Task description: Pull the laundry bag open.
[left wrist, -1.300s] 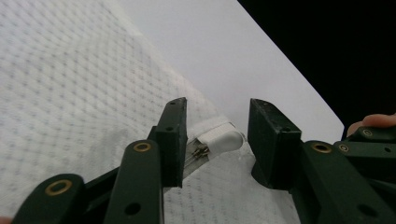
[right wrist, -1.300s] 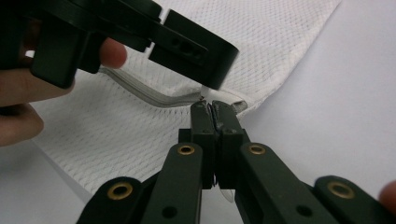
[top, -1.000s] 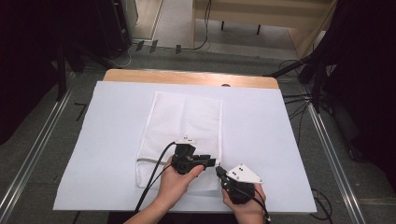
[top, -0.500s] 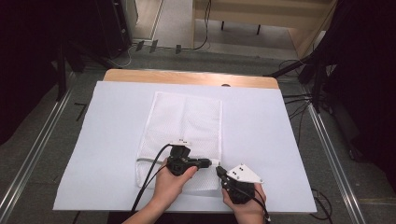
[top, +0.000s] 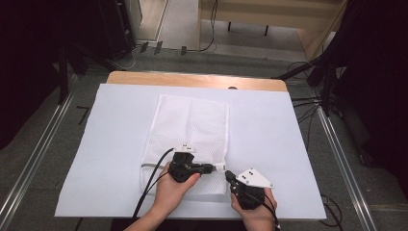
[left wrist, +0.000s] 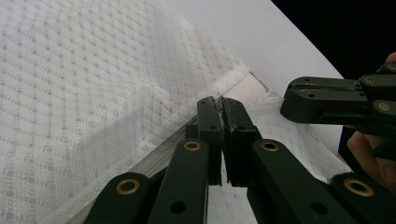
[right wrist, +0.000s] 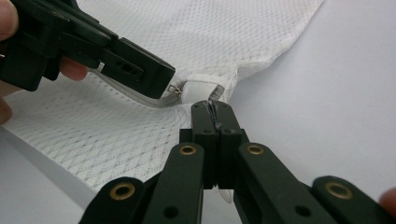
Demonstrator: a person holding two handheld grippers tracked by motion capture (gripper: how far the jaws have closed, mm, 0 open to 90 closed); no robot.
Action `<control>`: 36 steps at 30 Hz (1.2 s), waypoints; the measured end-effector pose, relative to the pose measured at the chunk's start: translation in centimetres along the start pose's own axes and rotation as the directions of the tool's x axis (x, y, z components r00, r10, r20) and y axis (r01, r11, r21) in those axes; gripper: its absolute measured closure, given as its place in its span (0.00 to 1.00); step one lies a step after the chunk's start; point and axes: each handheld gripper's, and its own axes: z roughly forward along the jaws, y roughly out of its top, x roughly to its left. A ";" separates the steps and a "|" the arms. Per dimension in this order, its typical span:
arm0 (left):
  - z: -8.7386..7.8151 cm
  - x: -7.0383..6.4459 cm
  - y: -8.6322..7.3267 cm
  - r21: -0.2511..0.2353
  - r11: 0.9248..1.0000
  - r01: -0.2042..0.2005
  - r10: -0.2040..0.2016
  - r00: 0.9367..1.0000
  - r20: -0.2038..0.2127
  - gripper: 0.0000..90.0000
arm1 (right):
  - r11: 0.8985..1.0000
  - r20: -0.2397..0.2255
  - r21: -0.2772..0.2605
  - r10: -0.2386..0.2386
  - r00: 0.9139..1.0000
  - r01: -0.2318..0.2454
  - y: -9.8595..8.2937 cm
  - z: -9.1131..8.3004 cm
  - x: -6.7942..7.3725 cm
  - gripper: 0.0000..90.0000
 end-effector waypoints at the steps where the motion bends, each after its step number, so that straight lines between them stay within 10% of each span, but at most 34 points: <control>1: -0.1 0.0 0.0 -0.001 1.000 -0.004 0.004 1.000 -0.002 0.98 | 1.000 0.002 -0.002 -0.002 1.000 0.002 0.0 0.0 0.0 1.00; 14: -3.2 2.7 -1.3 -0.014 1.000 0.012 -0.013 0.996 -0.091 0.98 | 1.000 0.041 -0.007 0.001 0.999 -0.001 0.0 -0.5 -0.7 1.00; 36: -14.8 9.2 -6.0 -0.091 0.993 0.069 -0.087 0.971 -0.220 0.98 | 0.998 0.062 0.053 0.014 0.998 -0.017 -0.7 0.2 -2.2 1.00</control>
